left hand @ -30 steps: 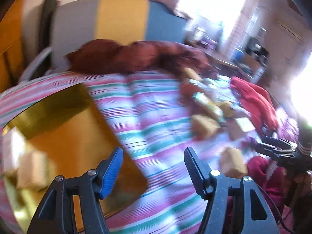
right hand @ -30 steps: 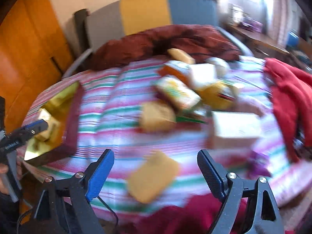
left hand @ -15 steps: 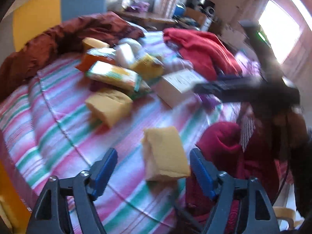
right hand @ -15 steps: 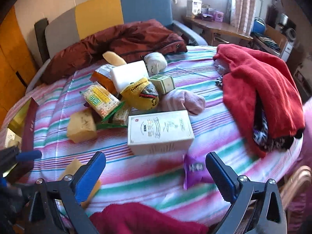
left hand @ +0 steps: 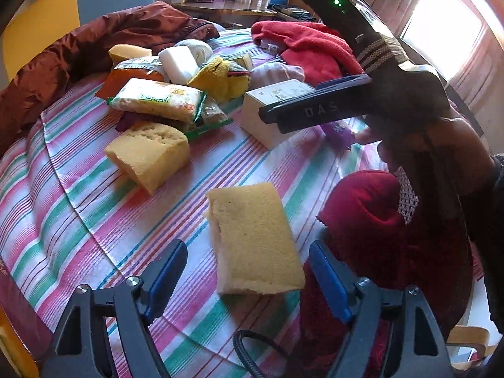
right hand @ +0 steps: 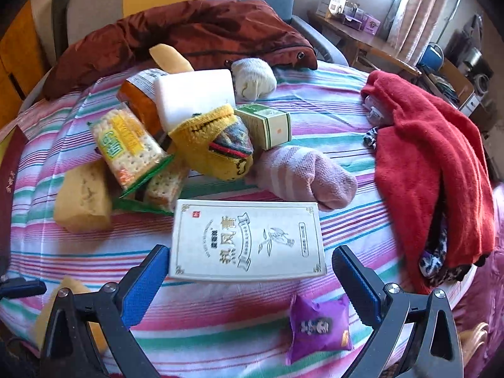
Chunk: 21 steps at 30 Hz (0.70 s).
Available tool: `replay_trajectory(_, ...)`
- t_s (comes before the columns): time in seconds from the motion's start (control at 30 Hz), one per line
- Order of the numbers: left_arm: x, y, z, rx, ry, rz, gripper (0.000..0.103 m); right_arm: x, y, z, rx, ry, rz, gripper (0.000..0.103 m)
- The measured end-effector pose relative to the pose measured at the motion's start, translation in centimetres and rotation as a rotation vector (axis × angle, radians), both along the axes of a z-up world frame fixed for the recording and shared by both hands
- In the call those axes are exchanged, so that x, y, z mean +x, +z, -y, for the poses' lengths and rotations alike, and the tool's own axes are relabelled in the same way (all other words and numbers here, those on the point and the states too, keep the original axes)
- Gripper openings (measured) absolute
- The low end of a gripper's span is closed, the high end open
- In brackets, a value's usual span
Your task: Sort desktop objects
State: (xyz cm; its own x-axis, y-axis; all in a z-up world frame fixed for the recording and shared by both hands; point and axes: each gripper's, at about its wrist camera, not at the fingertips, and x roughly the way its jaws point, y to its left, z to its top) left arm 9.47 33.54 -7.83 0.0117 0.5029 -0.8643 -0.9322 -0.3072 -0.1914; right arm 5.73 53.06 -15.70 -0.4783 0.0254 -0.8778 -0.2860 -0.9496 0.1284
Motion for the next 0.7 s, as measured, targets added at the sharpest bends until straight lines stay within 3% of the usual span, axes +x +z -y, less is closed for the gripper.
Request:
replay_trajectory(0.07, -0.2, -0.3, -0.1, -0.005, 0.012, 0.0, 0.074, -0.3, -0.5, -0.2, -0.022, -0.003, -0.003, 0.103)
replay_trajectory(0.1, -0.4, -0.4, -0.1, -0.001, 0.018, 0.011, 0.064, -0.3, -0.7, -0.1, -0.026, -0.002, -0.001, 0.103)
replay_trajectory(0.17, -0.7, -0.6, 0.1, 0.021, 0.02, 0.045, 0.058, -0.3, -1.0, -0.1, -0.035, -0.007, -0.012, 0.102)
replay_trajectory(0.27, -0.4, -0.5, 0.3, 0.044, 0.01, 0.03, 0.048, -0.1, -1.0, -0.1, -0.045, -0.014, -0.028, 0.099)
replay_trajectory(0.43, 0.1, -0.3, 0.8, 0.075, 0.027, 0.002, 0.046, -0.1, -0.9, 0.1, -0.062, -0.001, -0.049, 0.098)
replay_trajectory(0.7, -1.0, 0.9, 3.0, 0.122, 0.115, -0.002, 0.046, 0.7, 0.8, -0.3, -0.116, -0.015, -0.159, 0.098)
